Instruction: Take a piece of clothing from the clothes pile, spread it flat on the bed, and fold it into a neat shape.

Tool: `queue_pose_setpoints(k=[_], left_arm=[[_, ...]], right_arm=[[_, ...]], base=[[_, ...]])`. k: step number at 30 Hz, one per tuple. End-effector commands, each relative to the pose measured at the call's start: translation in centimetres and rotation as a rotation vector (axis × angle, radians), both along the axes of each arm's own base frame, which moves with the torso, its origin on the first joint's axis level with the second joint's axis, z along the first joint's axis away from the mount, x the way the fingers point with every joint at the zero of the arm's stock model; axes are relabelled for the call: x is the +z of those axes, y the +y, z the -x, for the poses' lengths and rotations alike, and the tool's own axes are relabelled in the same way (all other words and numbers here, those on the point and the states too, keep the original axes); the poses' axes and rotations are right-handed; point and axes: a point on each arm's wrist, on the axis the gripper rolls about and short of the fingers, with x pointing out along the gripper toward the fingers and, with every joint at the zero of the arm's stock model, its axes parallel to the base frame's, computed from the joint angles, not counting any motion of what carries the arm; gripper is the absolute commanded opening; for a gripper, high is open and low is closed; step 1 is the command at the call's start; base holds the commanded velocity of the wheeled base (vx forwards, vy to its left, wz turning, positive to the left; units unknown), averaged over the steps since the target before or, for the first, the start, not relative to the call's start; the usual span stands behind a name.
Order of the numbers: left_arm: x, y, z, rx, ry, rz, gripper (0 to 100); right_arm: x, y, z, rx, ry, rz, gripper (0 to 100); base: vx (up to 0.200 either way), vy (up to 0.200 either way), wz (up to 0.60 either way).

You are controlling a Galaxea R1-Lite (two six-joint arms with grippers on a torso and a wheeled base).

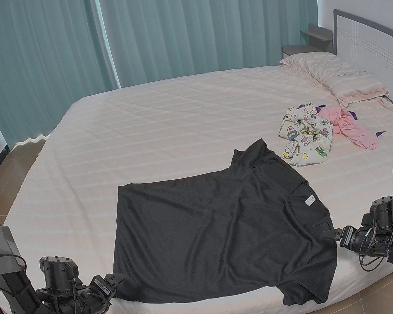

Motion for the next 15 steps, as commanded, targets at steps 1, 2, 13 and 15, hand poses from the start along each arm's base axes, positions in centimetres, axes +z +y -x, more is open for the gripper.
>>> queue_pose_setpoints(k=[1,2,13,15], left_arm=[[-0.6,0.2,-0.1,0.01,0.019,-0.001,100],[-0.6,0.2,-0.1,0.01,0.019,-0.001,100],[-0.9,0.2,-0.3,0.011,0.024,-0.004,100],[-0.9,0.2,-0.3,0.011,0.024,-0.004,100]], right_arm=[[-2.1,0.6,-0.6,0.016,0.041,-0.001,100],[-2.1,0.7,-0.7,0.016,0.038,0.0,100],[-2.1,0.8,0.4,0.025,0.075,0.012,0],[-2.0,0.6,0.8,0.027,0.087,0.019,0]], base=[[0.0,0.0,0.0],[0.0,0.0,0.0],[0.0,0.0,0.0],[0.0,0.0,0.0]])
